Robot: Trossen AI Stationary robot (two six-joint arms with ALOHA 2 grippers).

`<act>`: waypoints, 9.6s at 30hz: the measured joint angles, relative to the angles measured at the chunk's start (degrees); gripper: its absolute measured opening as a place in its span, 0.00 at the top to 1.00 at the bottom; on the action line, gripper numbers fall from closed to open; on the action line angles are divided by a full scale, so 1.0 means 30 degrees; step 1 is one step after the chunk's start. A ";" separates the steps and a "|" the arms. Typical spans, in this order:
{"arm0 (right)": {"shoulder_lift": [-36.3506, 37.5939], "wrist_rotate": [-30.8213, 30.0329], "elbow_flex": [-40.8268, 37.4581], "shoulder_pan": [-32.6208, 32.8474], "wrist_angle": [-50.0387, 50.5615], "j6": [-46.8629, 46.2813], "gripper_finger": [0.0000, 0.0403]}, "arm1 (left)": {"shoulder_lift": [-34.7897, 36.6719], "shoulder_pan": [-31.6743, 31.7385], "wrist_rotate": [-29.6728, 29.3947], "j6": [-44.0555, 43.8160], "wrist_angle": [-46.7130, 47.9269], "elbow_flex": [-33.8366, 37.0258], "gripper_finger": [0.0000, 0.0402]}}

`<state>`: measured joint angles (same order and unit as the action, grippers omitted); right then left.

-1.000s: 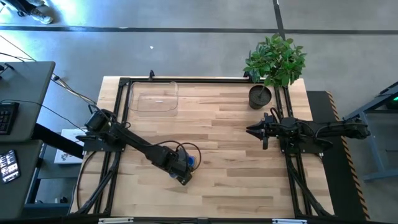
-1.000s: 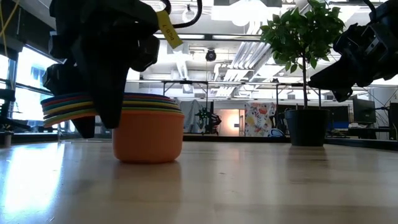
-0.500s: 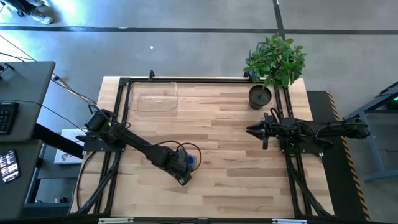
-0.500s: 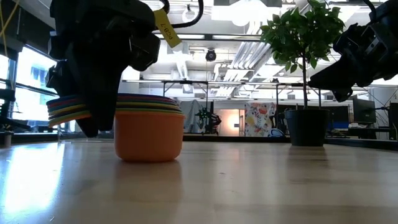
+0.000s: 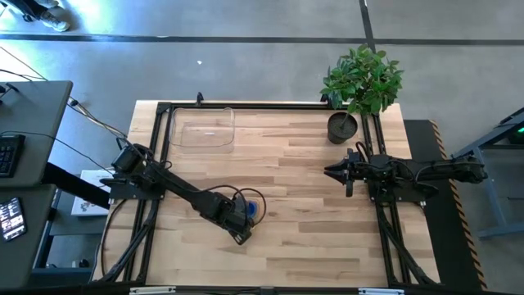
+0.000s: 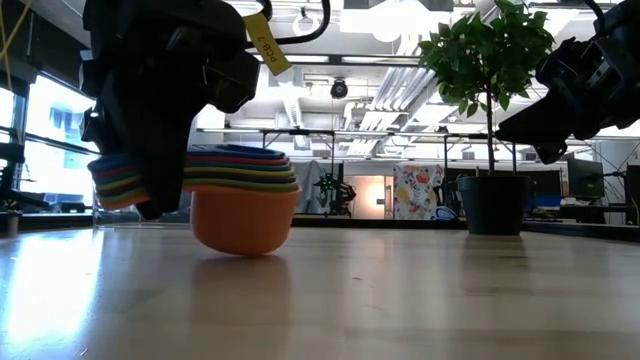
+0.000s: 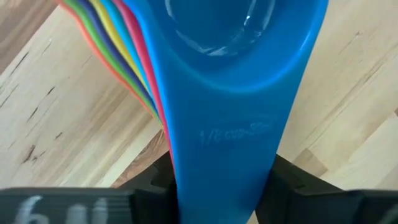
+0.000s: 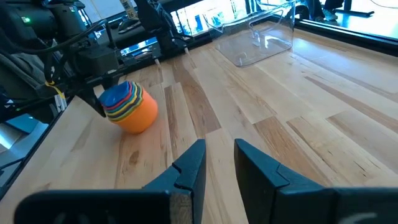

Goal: Nest measuring cups in basket
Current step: Put the nested measuring cups into the transparent bin

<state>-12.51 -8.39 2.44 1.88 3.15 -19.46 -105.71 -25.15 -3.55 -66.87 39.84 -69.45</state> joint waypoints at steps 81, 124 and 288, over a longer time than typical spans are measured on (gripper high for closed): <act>-0.0299 -0.0004 0.0004 0.0000 -0.0006 -0.0002 0.81 | 1.6291 1.2737 -0.8682 -0.3474 -1.1255 1.2835 0.90; -0.0306 0.0002 0.0002 0.0004 -0.0003 -0.0002 0.81 | 1.2397 2.5900 1.3156 1.8028 -0.5532 1.1588 0.90; -0.0306 -0.0004 0.0000 0.0004 0.0002 -0.0002 0.81 | -0.0029 2.8931 0.9500 3.5123 0.8625 -0.1093 0.74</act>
<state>-13.43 -8.40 2.44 1.89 3.16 -19.46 -105.80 61.65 24.95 38.50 65.71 -72.73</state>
